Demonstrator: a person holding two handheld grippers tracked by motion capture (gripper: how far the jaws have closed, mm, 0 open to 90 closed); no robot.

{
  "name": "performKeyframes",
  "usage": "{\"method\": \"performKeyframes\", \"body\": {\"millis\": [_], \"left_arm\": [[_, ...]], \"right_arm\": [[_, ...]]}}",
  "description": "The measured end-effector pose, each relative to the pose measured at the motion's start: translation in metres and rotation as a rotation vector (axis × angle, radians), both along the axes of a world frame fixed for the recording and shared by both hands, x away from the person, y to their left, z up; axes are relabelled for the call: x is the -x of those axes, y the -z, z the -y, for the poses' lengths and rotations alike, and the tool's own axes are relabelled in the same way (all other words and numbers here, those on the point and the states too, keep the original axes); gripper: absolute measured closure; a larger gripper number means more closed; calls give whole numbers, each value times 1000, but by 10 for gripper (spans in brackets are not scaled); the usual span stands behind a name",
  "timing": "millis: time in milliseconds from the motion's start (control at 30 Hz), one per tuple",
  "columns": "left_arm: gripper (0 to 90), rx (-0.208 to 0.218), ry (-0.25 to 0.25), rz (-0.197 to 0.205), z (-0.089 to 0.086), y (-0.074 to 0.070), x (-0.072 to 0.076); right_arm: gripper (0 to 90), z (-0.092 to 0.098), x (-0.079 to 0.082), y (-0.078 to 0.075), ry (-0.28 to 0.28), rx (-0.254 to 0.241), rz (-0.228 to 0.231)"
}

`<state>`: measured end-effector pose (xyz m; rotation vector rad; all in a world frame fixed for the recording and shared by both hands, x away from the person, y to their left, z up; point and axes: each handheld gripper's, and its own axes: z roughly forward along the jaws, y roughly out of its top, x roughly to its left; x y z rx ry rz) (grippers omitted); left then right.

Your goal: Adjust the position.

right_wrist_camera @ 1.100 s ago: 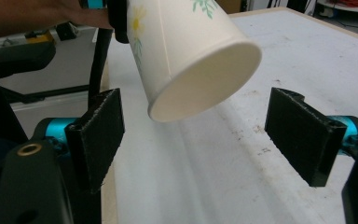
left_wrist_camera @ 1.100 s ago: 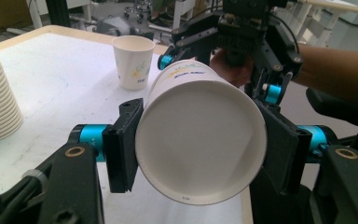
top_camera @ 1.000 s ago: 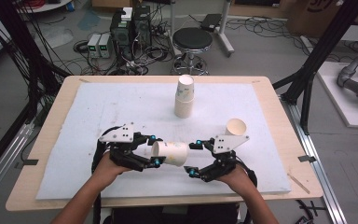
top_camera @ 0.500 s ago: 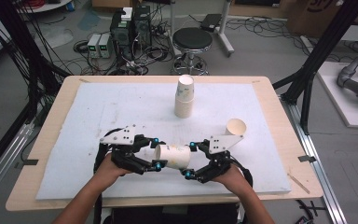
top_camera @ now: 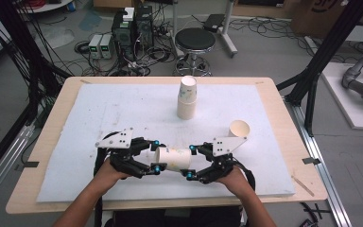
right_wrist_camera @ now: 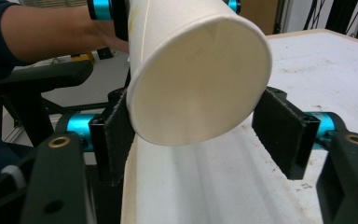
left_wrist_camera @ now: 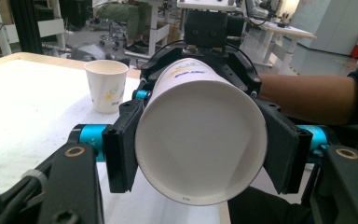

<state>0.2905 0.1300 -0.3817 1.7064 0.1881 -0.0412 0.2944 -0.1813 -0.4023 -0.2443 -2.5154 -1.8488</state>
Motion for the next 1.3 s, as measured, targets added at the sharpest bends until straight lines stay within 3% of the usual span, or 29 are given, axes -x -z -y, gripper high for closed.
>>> {"method": "performKeyframes", "body": {"millis": [267, 400, 567, 867, 1100, 1300], "left_arm": [[364, 15, -8, 30, 1, 1, 2], [181, -2, -40, -18, 3, 2, 1], [133, -50, -95, -14, 1, -3, 1], [133, -194, -113, 2, 0, -15, -3], [138, -288, -110, 9, 3, -16, -4], [144, -340, -105, 16, 4, -17, -4]], "right_arm": [[351, 2, 0, -1, -2, -11, 6], [350, 3, 0, -2, 1, -18, 1], [348, 5, -3, -5, 16, 10, -6], [348, 1, -5, -21, 33, 185, 26], [348, -11, -9, -32, 21, 317, 58], [348, -23, -11, -38, 11, 421, 69]]}}
